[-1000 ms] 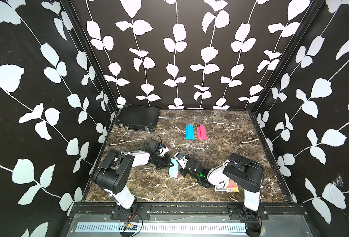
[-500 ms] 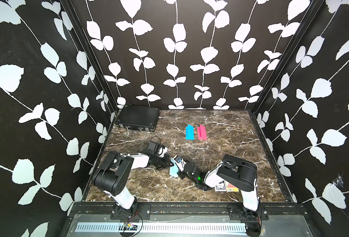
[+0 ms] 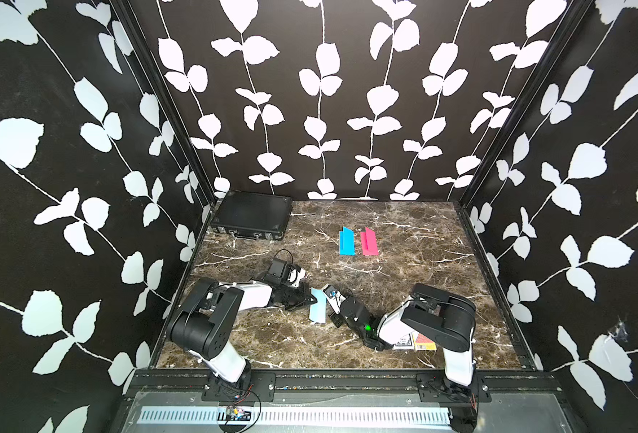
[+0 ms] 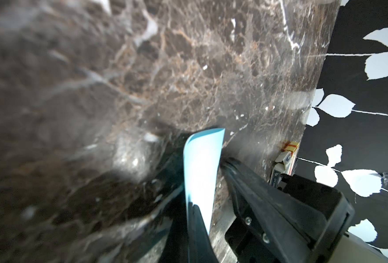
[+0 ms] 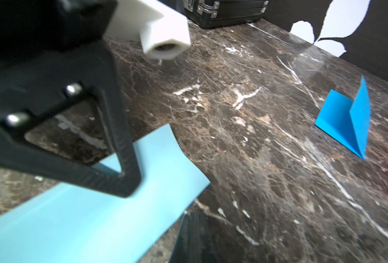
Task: Fold the square paper along the opposite sides
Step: Smooth out the paper at the center of the board.
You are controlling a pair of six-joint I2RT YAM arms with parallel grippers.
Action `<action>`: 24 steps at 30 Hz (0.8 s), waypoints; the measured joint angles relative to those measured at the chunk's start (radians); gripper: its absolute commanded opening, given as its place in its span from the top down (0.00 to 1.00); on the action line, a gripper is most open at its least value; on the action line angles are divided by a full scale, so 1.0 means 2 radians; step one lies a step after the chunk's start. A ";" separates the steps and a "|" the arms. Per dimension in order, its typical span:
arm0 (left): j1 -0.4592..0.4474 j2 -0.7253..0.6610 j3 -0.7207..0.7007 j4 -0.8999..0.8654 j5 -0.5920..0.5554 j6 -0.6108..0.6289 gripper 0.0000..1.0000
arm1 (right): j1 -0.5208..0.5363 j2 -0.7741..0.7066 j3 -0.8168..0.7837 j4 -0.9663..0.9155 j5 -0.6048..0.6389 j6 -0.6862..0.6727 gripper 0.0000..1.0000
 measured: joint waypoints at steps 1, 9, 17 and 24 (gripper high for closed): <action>0.000 0.000 -0.002 0.005 0.000 -0.005 1.00 | 0.000 -0.001 0.000 -0.001 0.001 -0.001 1.00; 0.000 0.000 -0.013 0.058 -0.025 -0.054 1.00 | -0.024 -0.042 -0.007 -0.028 -0.026 0.016 1.00; 0.000 0.002 -0.022 0.095 -0.044 -0.080 1.00 | -0.022 -0.010 0.053 -0.012 -0.069 0.029 1.00; 0.000 0.004 -0.024 0.105 -0.045 -0.084 1.00 | -0.020 0.021 0.062 -0.029 -0.095 0.006 1.00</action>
